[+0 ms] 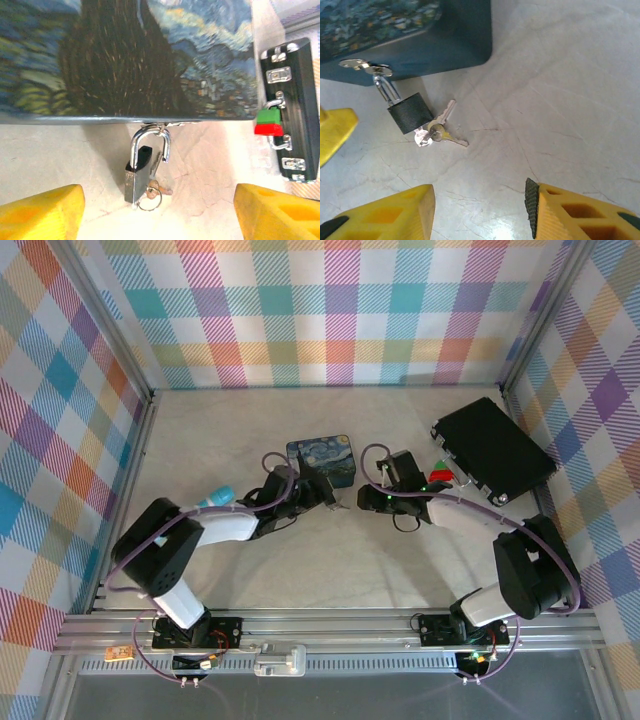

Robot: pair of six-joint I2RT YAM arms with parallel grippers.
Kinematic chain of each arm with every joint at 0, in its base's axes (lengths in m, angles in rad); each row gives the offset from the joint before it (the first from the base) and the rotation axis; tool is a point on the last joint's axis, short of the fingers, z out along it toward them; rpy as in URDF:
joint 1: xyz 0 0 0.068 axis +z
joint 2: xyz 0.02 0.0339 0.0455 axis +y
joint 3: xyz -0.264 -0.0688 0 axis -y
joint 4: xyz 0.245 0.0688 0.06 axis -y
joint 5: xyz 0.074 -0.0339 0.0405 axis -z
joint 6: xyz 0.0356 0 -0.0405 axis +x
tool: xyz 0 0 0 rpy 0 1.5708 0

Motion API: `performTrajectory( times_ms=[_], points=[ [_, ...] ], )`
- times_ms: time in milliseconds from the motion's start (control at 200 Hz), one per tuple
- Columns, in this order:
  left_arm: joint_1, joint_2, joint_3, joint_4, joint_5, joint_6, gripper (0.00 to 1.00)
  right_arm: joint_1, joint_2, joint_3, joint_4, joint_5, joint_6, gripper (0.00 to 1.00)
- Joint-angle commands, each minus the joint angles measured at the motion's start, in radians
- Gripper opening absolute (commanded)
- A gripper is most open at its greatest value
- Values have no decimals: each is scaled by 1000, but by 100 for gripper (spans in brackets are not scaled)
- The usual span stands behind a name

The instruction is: Unlock a padlock with a key

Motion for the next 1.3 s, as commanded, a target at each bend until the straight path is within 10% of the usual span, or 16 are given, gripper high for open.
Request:
performTrajectory(
  times_ms=[0,495,1295],
  points=[
    [32,-91,-35,-82,-25,0,79,67,46,82,-50,39,-109,52],
    [268,-309,-84,-170,-25,-16,79,333,435,489,-306,396,-172,62],
    [307,-322,-151,-94,10,-30,79,352,514,474,-212,542,-181,33]
  ],
)
